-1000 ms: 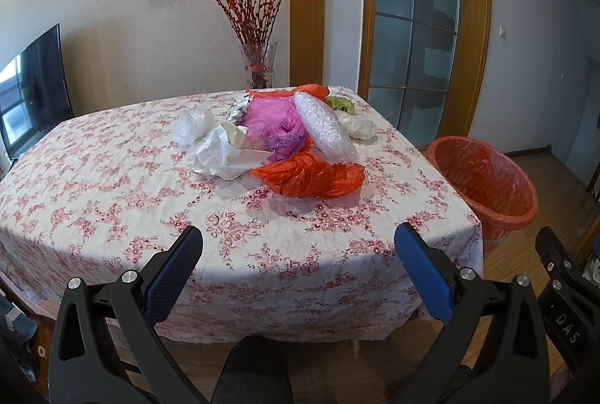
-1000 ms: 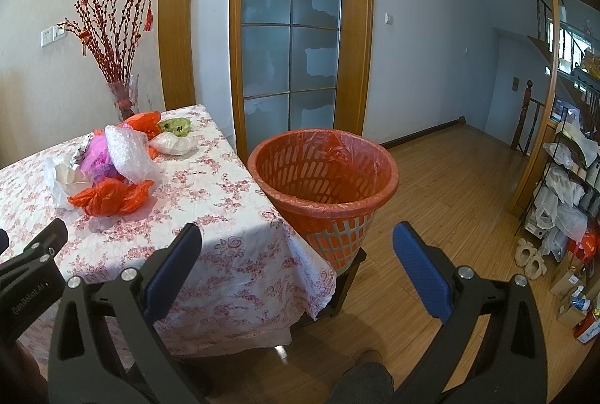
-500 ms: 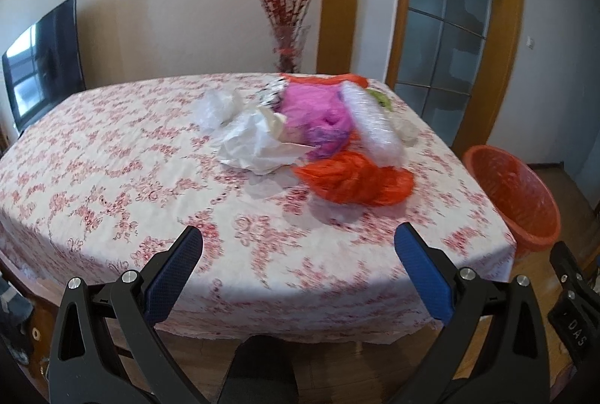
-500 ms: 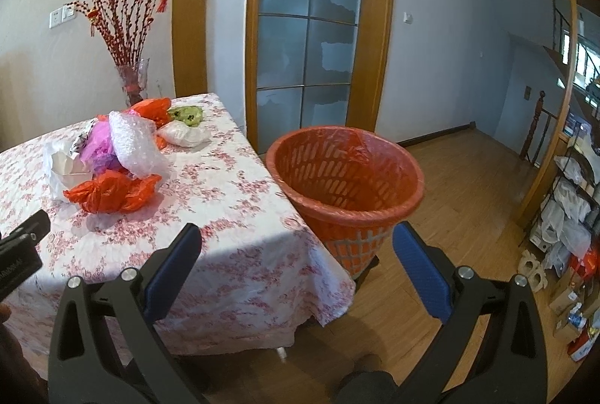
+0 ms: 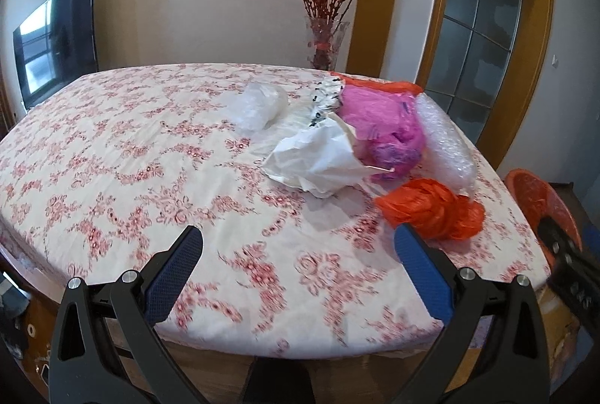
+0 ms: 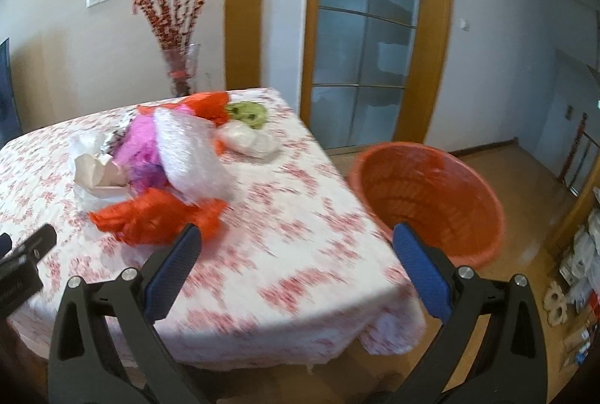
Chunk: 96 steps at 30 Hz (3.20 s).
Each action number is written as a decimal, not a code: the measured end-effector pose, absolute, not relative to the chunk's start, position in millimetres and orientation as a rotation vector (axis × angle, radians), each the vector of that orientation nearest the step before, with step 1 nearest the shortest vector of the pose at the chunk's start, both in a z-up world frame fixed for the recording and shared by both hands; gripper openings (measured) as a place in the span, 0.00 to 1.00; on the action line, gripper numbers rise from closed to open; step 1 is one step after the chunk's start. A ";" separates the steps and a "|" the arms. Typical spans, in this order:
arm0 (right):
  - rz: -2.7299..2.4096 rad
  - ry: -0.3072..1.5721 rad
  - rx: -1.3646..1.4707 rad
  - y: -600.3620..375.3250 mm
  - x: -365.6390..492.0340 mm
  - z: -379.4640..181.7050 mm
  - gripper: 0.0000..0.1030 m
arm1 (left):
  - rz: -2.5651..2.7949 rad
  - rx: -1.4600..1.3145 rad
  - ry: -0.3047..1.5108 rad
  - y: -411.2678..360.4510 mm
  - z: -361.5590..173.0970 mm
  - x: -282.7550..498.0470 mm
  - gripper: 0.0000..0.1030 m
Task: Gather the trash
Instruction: 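Grasp the bubble wrap roll with the right tool while the left tool approaches the orange bag, then grasp the orange plastic bag with the left tool, then carry both items to the wastebasket and open both tools to drop them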
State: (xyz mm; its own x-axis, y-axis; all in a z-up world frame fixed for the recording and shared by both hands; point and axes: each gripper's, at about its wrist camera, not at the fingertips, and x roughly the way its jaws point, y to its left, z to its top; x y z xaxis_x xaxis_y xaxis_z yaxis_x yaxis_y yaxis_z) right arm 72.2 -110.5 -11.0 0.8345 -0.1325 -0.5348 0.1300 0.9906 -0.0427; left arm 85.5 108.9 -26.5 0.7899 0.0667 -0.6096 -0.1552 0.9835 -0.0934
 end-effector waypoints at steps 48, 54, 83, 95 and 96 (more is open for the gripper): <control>-0.063 0.659 0.117 -159.0 139.2 -29.4 0.18 | -0.210 -0.055 0.753 13.8 -47.5 162.2 0.91; -0.075 0.667 0.131 -173.1 132.2 -35.0 0.18 | -0.248 -0.037 0.786 -3.9 -57.3 177.5 0.77; -0.163 0.627 0.194 -234.4 119.2 -27.0 0.18 | -0.350 0.015 0.786 -61.8 -39.6 199.5 0.60; -0.277 0.584 0.263 -298.6 114.2 -21.8 0.18 | -0.482 0.060 0.713 -134.9 -7.3 212.2 0.60; -0.287 0.581 0.271 -304.6 113.9 -21.8 0.18 | -0.492 0.061 0.709 -140.2 -6.1 212.6 0.60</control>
